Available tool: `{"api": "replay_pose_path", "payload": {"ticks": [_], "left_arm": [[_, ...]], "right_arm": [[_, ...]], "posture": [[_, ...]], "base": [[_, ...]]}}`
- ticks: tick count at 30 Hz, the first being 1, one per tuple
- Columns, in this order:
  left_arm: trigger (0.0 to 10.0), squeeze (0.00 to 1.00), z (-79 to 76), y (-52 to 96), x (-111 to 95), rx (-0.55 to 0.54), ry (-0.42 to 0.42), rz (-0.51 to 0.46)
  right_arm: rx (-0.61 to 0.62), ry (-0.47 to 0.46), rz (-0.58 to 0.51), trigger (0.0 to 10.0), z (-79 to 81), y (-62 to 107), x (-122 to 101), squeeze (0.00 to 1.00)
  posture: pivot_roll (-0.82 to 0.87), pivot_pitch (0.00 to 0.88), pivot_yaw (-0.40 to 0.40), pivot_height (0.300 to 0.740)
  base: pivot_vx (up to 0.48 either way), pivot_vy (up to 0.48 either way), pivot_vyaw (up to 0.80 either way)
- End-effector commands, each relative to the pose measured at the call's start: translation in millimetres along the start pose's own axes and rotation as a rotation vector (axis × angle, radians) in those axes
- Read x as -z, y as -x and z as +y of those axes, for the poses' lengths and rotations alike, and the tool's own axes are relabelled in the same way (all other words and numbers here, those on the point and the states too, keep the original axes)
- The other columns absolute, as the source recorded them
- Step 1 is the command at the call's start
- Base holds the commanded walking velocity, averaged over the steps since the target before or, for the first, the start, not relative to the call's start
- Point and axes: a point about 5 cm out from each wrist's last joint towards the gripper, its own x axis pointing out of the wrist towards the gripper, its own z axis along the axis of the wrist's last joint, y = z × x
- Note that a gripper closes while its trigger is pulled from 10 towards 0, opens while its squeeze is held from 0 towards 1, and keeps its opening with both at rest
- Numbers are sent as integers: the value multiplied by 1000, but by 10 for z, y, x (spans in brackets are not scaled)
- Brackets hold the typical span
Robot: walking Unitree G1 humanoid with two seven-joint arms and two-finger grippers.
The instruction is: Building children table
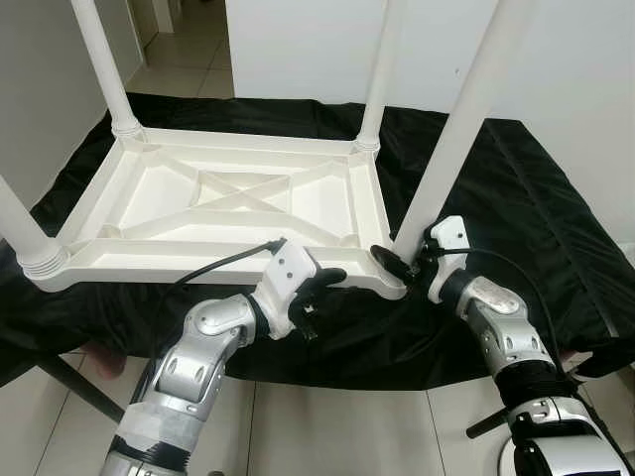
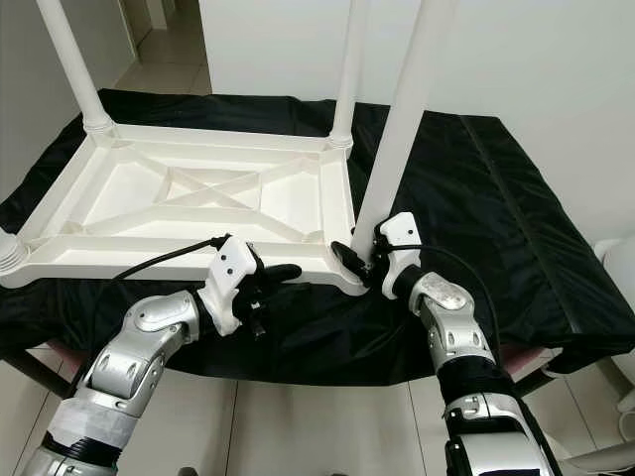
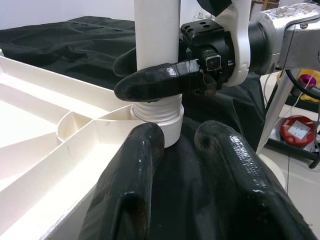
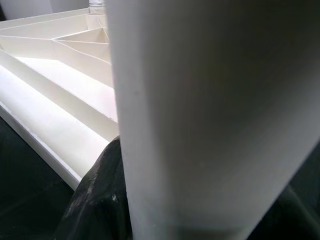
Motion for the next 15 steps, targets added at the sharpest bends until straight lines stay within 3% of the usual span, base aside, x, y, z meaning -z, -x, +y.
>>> {"api": "replay_pose_path", "payload": {"ticks": [1, 10, 15], "left_arm": [[10000, 0, 8, -17, 13, -59, 4, 5], [10000, 0, 9, -11, 19, -58, 2, 9], [10000, 0, -18, -28, 17, -39, 7, 7]], "right_arm": [[9, -4, 43, 10000, 24, 44, 97, 0], [213, -46, 10, 10000, 141, -6, 38, 0], [414, -88, 3, 10000, 335, -55, -11, 0]], "posture": [[6, 56, -51, 740], [5, 57, -46, 740], [-8, 63, -28, 740]], "base": [[0, 0, 0], [0, 0, 0], [0, 0, 0]]}}
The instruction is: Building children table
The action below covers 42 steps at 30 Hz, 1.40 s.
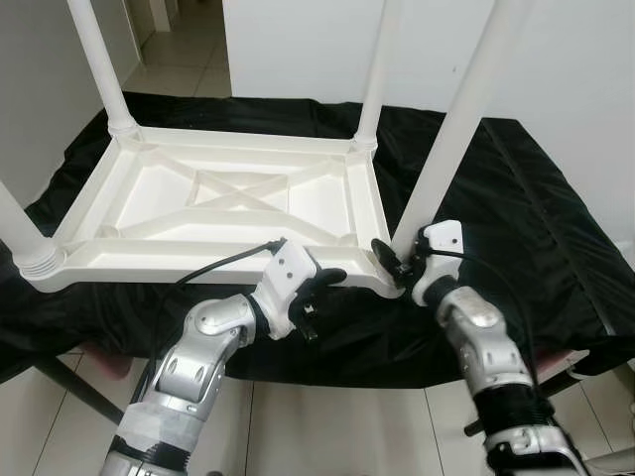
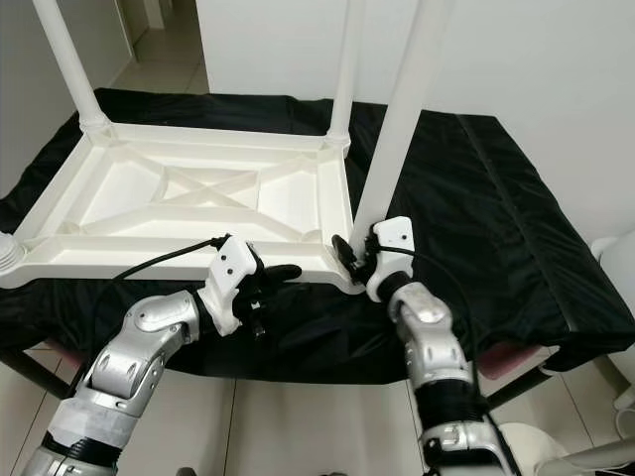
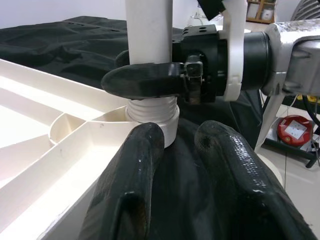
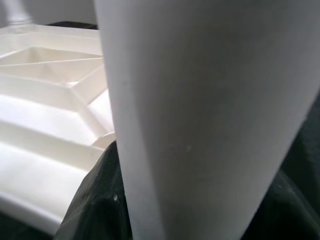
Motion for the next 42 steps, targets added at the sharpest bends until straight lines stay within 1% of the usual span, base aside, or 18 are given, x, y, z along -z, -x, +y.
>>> {"api": "replay_pose_path", "payload": {"ticks": [1, 2, 6, 7, 9, 12, 16, 17, 20, 21, 22, 29, 30, 31, 34, 38, 41, 42], "left_arm": [[10000, 0, -14, -26, 16, -41, 7, 6], [10000, 0, -18, -31, 15, -38, 7, 6], [10000, 0, -30, -45, 12, -23, 9, 4], [10000, 0, -30, -45, 12, -23, 9, 4], [10000, 0, -34, -53, 10, -19, 8, 3], [10000, 0, -38, -64, 6, -17, 8, 1], [10000, 0, -50, -76, 0, -15, 11, -3], [10000, 0, -80, -94, 0, -10, 15, -8], [10000, 0, -89, -98, 2, -8, 17, -9], [10000, 0, -85, -95, 1, -12, 17, -10], [10000, 0, -79, -92, 1, -15, 17, -10], [10000, 0, -80, -82, 2, -25, 16, -11], [10000, 0, -82, -83, 3, -27, 15, -12], [10000, 0, -82, -83, 3, -27, 15, -12], [10000, 0, -76, -86, 1, -31, 14, -14], [10000, 0, -73, -89, 2, -32, 14, -14], [10000, 0, -70, -103, 5, -27, 7, -9], [10000, 0, -70, -103, 5, -27, 7, -9]], "right_arm": [[69, 22, 27, 10000, 38, 25, 36, 0], [86, 28, 21, 10000, 64, 30, 29, 0], [324, -5, 31, 10000, 107, 78, 31, 0], [324, -5, 31, 10000, 107, 78, 31, 0], [425, -70, 46, 10000, 187, 78, 53, 0], [481, -115, 64, 10000, 260, 65, 67, 0], [458, -121, 49, 10000, 295, 44, 36, 0], [412, -116, 23, 10000, 310, 38, -20, 0], [409, -113, 16, 10000, 304, 51, -42, 0], [411, -113, 13, 10000, 294, 56, -47, 776], [411, -119, 8, 10000, 289, 59, -55, 1000], [352, -123, -9, 10000, 218, 97, -91, 1000], [270, -113, 4, 10000, 204, 116, -76, 0], [270, -113, 4, 10000, 204, 116, -76, 0], [133, -82, 15, 10000, 164, 147, -52, 0], [96, -70, 11, 10000, 148, 154, -42, 0], [-9, -8, 5, 10000, 76, 187, 17, 0], [-9, -8, 5, 10000, 76, 187, 17, 0]], "posture": [[-8, 63, -28, 740], [-8, 63, -28, 740], [-17, 62, -22, 740], [-17, 62, -22, 740], [-15, 60, -25, 740], [-15, 60, -25, 740], [-17, 60, -25, 740], [-17, 60, -33, 740], [-16, 59, -34, 740], [-15, 58, -37, 740], [-14, 57, -39, 740], [-9, 51, -51, 740], [-9, 49, -54, 740], [-9, 49, -54, 740], [-9, 48, -54, 740], [-13, 45, -50, 740], [-16, 40, -45, 740], [-16, 40, -45, 740]], "base": [[0, 0, 0], [0, 0, 0], [0, 0, 0], [0, 0, 0], [0, 0, 0], [0, 0, 0], [0, 0, 0], [0, 0, 0], [0, 0, 0], [0, 0, 0], [0, 0, 0], [0, 0, 0], [0, 0, 0], [0, 0, 0], [0, 0, 0], [0, 0, 0], [0, 0, 0], [0, 0, 0]]}}
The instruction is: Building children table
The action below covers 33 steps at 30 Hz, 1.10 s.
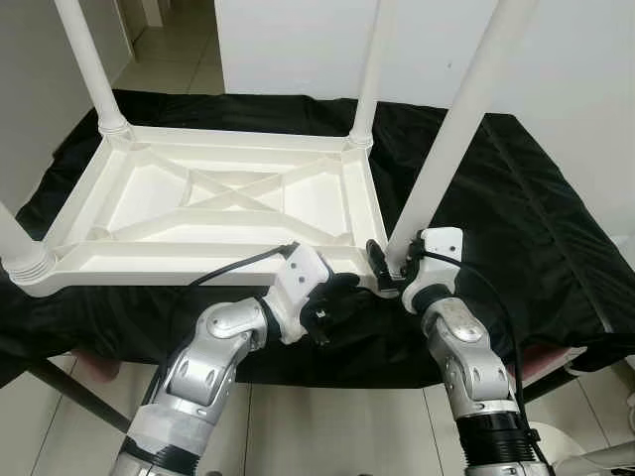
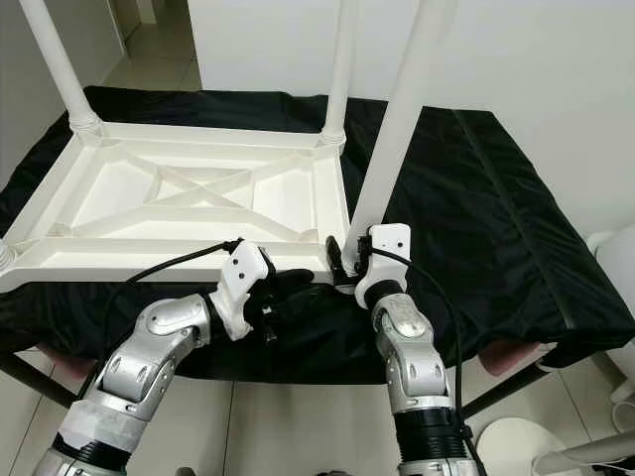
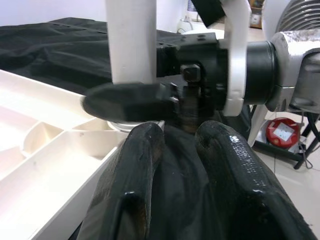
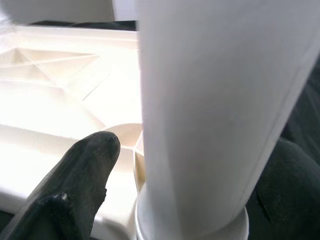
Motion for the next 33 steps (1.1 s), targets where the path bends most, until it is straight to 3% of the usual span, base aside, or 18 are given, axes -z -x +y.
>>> {"api": "replay_pose_path", "payload": {"ticks": [1, 3, 15, 16, 17, 20, 21, 22, 23, 24, 32, 33], "left_arm": [[10000, 0, 24, -18, 17, -57, -10, 12], [10000, 0, 29, -25, 20, -51, -17, 17], [10000, 0, 32, -40, 11, -52, -22, 15], [10000, 0, 32, -41, 9, -54, -22, 15], [10000, 0, 31, -41, 8, -55, -22, 14], [10000, 0, 32, -41, 7, -55, -22, 14], [10000, 0, 35, -41, 6, -57, -22, 13], [10000, 0, 35, -41, 6, -57, -22, 13], [10000, 0, 35, -40, 5, -59, -23, 13], [10000, 0, 36, -37, 5, -62, -22, 12], [10000, 0, 44, -20, 4, -73, -20, 12], [10000, 0, 45, -18, 3, -74, -20, 12]], "right_arm": [[-72, 23, -6, 10000, -69, 29, 64, 0], [-144, 56, -23, 10000, -181, 23, 43, 0], [-282, 122, 15, 10000, -360, -126, -17, 0], [-296, 120, 25, 7922, -375, -141, -7, 0], [-307, 126, 35, 5059, -386, -152, 3, 0], [-319, 131, 35, 5059, -398, -162, 13, 0], [-331, 128, 39, 2902, -405, -168, 24, 0], [-331, 128, 39, 2902, -405, -168, 24, 0], [-345, 130, 46, 627, -412, -171, 45, 0], [-355, 121, 57, 0, -416, -166, 74, 0], [-379, 91, 91, 0, -420, -141, 157, 0], [-371, 80, 85, 4824, -421, -141, 153, 0]], "posture": [[-19, 38, -43, 740], [-19, 38, -39, 740], [-12, 38, -41, 740], [-10, 38, -43, 740], [-10, 38, -43, 740], [-8, 40, -45, 740], [-6, 42, -47, 740], [-6, 42, -47, 740], [-6, 44, -47, 740], [-3, 47, -49, 740], [-3, 56, -48, 740], [-3, 58, -49, 740]], "base": [[0, 0, 0], [0, 0, 0], [0, 0, 0], [0, 0, 0], [0, 0, 0], [0, 0, 0], [0, 0, 0], [0, 0, 0], [0, 0, 0], [0, 0, 0], [0, 0, 0], [0, 0, 0]]}}
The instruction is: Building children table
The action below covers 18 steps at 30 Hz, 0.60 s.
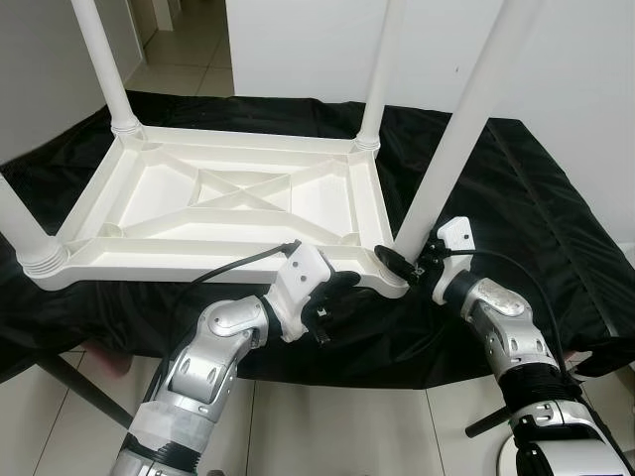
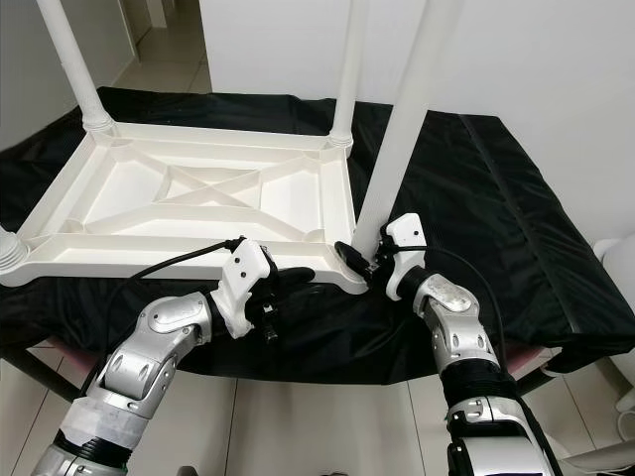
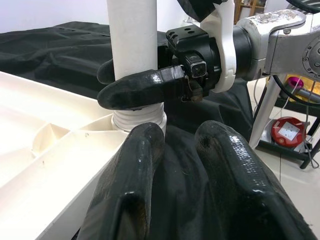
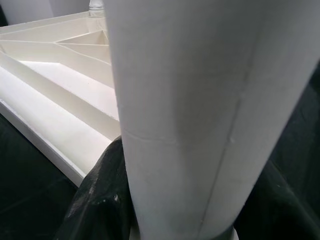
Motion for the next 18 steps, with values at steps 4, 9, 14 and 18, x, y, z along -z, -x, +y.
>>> {"api": "replay_pose_path", "payload": {"ticks": [4, 9, 14, 18], "left_arm": [[10000, 0, 32, 4, 14, -78, -6, 12], [10000, 0, 32, 14, 21, -80, -5, 16], [10000, 0, 25, 13, 32, -79, -4, 19], [10000, 0, 16, 0, 36, -76, -3, 19]], "right_arm": [[12, -59, 28, 10000, 2, 30, 100, 0], [110, -76, -22, 10000, 31, -8, 17, 0], [192, -51, -47, 10000, 120, -28, -31, 0], [276, -76, -59, 10000, 233, -29, -23, 0]], "posture": [[-2, 61, -51, 740], [-6, 68, -54, 740], [-10, 68, -58, 740], [-12, 67, -59, 740]], "base": [[0, 0, 0], [0, 0, 0], [0, 0, 0], [0, 0, 0]]}}
